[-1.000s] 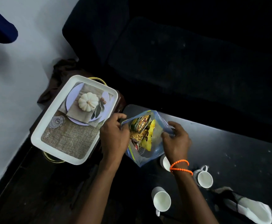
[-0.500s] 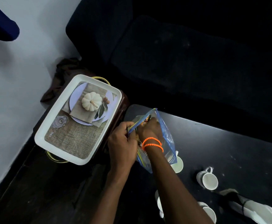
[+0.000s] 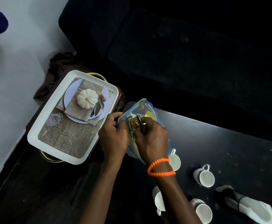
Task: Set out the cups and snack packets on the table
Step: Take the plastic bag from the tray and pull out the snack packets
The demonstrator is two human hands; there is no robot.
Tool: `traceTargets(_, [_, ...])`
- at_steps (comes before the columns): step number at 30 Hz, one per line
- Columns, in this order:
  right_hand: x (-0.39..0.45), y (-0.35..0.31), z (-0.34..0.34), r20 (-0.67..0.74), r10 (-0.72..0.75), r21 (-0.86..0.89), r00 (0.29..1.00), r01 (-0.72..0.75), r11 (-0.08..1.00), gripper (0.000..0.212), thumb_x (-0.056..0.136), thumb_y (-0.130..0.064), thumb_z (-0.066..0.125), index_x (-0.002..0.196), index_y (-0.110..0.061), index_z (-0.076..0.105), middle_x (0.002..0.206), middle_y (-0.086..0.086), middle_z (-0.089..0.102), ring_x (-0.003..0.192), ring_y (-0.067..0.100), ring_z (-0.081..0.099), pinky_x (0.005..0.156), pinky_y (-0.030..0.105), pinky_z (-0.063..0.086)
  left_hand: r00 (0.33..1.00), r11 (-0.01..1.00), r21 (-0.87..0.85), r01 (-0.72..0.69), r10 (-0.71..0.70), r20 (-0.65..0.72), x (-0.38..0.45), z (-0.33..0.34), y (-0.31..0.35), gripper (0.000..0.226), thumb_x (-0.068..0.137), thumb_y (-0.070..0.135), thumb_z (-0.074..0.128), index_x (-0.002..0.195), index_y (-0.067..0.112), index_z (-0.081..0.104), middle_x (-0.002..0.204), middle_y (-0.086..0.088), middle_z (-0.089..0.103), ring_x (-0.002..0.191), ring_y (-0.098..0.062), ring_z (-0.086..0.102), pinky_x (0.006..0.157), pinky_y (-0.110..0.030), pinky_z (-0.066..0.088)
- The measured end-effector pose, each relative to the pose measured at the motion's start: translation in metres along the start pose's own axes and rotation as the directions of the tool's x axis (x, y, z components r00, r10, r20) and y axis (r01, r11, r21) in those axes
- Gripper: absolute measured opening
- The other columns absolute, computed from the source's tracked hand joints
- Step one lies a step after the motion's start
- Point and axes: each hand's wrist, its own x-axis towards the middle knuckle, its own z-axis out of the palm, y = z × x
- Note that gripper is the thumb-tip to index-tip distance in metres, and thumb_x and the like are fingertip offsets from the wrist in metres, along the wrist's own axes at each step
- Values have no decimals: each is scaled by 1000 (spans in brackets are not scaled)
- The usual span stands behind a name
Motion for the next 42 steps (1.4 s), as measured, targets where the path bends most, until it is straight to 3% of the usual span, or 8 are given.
traceTargets(9, [4,29,-129,-227,164,555,960,-11,832,21,85,-6,79,106,-9,75,91,7,78,79,12,72,72,24,59,999,999,7,33,-33,14,14,-6,0,20,96,9,63,109,16,76,68,17,54,59,14,55,54,-4,37])
traceTargets(14, [58,101,-72,110,500,747,859,-404,528,28,91,6,66,119,4,67,116,26,71,98,32,68,78,37,62,999,999,-8,42,-42,-3,10,-3,0,19,95,9,63,107,15,77,58,12,52,55,7,54,51,-8,36])
traceTargets(19, [64,147,1,317,632,591,707,-668,451,30,88,7,70,117,13,66,62,4,73,47,11,66,47,22,55,997,998,-67,22,-17,72,5,0,-2,14,97,15,66,102,26,72,56,26,58,50,3,52,47,-10,37])
traceTargets(23, [67,153,-2,113,707,379,698,-688,619,37,82,-6,81,117,1,72,94,13,76,72,15,73,72,28,63,992,992,-123,16,0,129,2,2,-3,12,97,21,69,98,33,69,51,19,52,48,-2,48,45,-14,36])
traceTargets(29, [34,69,-55,-393,243,436,887,-53,899,9,89,-26,73,97,-21,75,86,3,77,80,24,75,76,41,63,990,986,-166,31,-7,140,0,6,-9,9,97,26,70,102,33,71,52,17,46,46,-2,42,45,-13,35])
traceTargets(33, [16,20,-32,31,-112,131,993,107,986,7,89,-24,70,91,-22,76,77,-8,75,72,7,73,71,24,60,989,983,-185,-6,33,146,-3,8,-4,17,96,23,70,90,39,69,54,17,54,48,1,48,47,-9,38])
traceTargets(36, [38,22,18,414,152,-292,897,-27,956,20,91,-22,65,106,-14,76,104,11,76,95,28,71,88,38,59,986,987,-159,-22,47,157,-3,8,-5,17,95,24,71,85,38,69,55,23,59,52,5,53,52,-6,39])
traceTargets(42, [59,49,76,298,305,-425,904,-161,891,45,95,-42,56,121,-6,61,120,19,66,109,39,66,87,42,53,983,991,-132,-18,41,180,-5,12,-15,7,91,24,72,92,30,75,63,23,65,60,5,59,57,-6,42])
